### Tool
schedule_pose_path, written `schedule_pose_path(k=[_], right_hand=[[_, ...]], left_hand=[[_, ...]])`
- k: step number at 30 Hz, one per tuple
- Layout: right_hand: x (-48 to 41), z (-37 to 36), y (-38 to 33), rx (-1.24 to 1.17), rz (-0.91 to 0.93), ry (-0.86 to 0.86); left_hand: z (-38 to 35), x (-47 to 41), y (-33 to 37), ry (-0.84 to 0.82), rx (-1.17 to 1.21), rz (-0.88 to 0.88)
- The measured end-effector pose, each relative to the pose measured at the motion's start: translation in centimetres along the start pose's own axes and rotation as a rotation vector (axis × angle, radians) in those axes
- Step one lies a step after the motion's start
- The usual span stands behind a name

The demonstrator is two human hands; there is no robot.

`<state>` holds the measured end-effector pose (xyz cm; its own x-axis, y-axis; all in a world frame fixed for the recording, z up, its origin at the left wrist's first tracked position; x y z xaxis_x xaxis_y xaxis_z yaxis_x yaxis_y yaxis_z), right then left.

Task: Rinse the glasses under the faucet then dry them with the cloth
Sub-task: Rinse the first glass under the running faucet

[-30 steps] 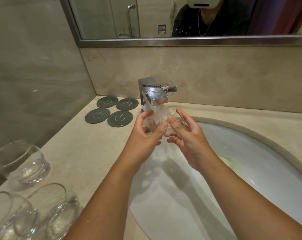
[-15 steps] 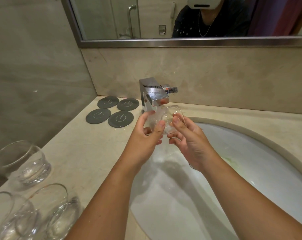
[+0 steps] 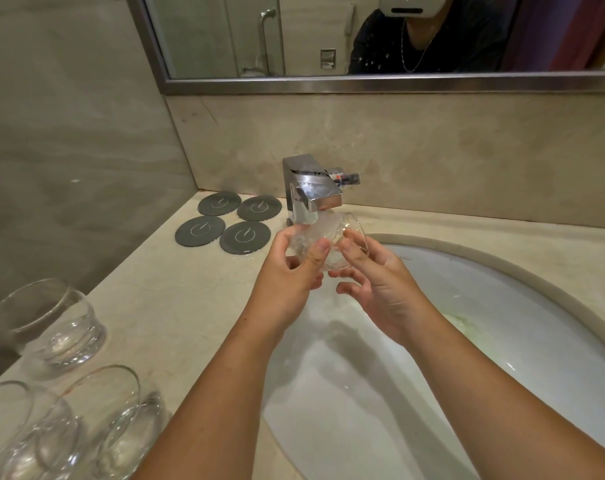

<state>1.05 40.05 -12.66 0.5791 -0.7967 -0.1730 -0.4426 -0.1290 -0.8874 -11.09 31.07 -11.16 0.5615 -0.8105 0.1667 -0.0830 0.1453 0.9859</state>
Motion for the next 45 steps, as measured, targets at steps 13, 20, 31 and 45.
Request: schedule_pose_path(k=[13, 20, 31, 45], right_hand=[[0.1, -0.4, 0.4, -0.024, 0.015, 0.038], [0.3, -0.7, 0.5, -0.099, -0.048, -0.026], [0.0, -0.5, 0.8, -0.113, -0.035, 0.015], [0.0, -0.1, 0.4, -0.019, -0.017, -0.012]], left_hand=[[0.3, -0.1, 0.0, 0.059, -0.039, -0.004], [0.2, -0.4, -0.5, 0.063, 0.072, 0.08], [0.2, 0.0, 0.1, 0.069, 0.032, 0.045], [-0.1, 0.3, 0.2, 0.046, -0.018, 0.028]])
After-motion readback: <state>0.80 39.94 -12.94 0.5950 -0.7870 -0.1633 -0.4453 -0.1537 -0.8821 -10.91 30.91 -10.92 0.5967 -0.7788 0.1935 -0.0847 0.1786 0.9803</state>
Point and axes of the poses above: each hand's wrist, its own x-axis away from the middle knuckle, its own z-axis out of the back of the hand, y = z × x, the point moved 4 cm from there along -x, towards the middle knuckle, and after that the axes turned 15 degrees about z, right-handed, at the moved point
